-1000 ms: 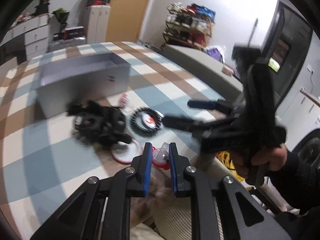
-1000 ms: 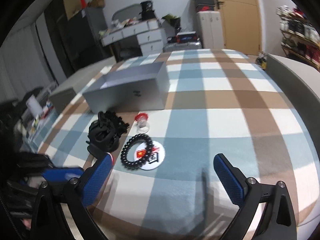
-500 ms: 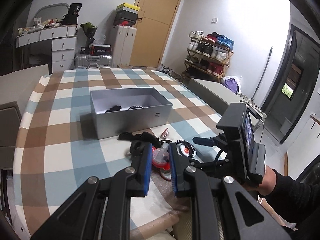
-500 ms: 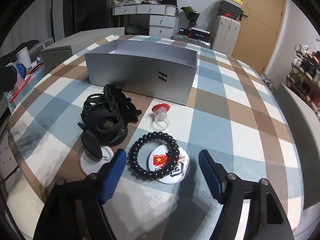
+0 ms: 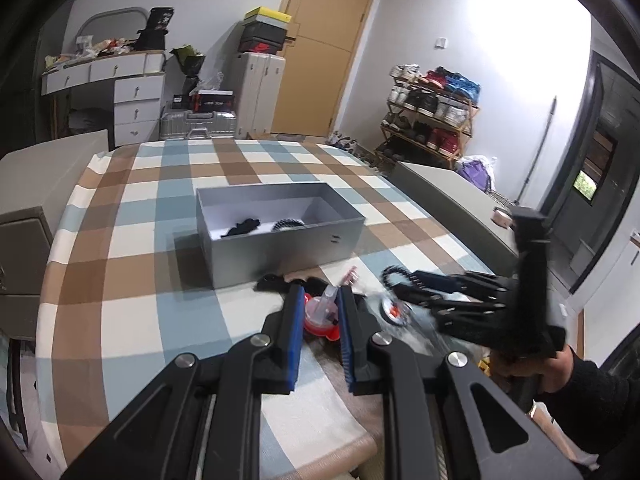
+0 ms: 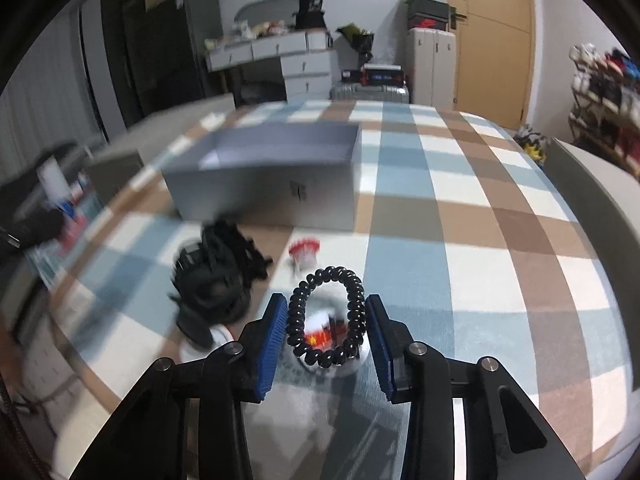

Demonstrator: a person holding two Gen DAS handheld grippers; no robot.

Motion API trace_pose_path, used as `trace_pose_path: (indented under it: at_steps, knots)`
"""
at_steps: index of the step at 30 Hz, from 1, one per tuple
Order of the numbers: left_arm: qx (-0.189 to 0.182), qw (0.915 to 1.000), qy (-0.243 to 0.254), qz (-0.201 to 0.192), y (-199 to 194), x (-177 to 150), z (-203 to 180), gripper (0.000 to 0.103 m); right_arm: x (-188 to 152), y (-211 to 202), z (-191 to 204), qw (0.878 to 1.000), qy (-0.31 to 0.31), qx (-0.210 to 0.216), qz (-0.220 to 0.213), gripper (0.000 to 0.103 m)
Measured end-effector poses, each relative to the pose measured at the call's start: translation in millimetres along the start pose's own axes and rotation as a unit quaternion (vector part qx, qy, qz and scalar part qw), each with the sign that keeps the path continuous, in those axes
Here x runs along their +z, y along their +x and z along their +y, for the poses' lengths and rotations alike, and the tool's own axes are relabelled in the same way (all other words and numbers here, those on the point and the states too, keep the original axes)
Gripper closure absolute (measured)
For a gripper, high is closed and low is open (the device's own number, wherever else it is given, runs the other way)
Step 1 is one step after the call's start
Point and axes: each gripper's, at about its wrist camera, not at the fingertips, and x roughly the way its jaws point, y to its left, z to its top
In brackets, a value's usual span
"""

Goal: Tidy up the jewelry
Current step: 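Grasp another black beaded bracelet with the right gripper while the left gripper holds the red item, then lower both held items into the silver box and open both grippers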

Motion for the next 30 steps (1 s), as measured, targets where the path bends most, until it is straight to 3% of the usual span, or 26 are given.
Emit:
trace_pose_path:
  at_steps: [5, 11, 17, 19, 30]
  knots:
    - [0.02, 0.9996, -0.018, -0.003, 12, 20, 10, 0.091, 29, -15, -11, 0.997, 0.031, 0.052, -0.042, 0.064]
    - [0.034, 0.9987, -0.038, -0.003, 34, 46, 24, 0.091, 75, -7, -9, 0.992, 0.04, 0.101, -0.059, 0.064]
    - [0.04, 0.9984, -0.04, 0.0, 59, 64, 33, 0.091, 117, 27, -2, 0.987, 0.045, 0.146, -0.051, 0.064]
    - [0.043, 0.9982, -0.041, 0.009, 69, 67, 35, 0.091, 127, 46, 2, 0.986, 0.044, 0.159, -0.03, 0.064]
    - [0.026, 0.9967, -0.051, 0.058, 105, 70, 44, 0.091, 126, 100, 0, 0.985, 0.054, 0.161, 0.033, 0.062]
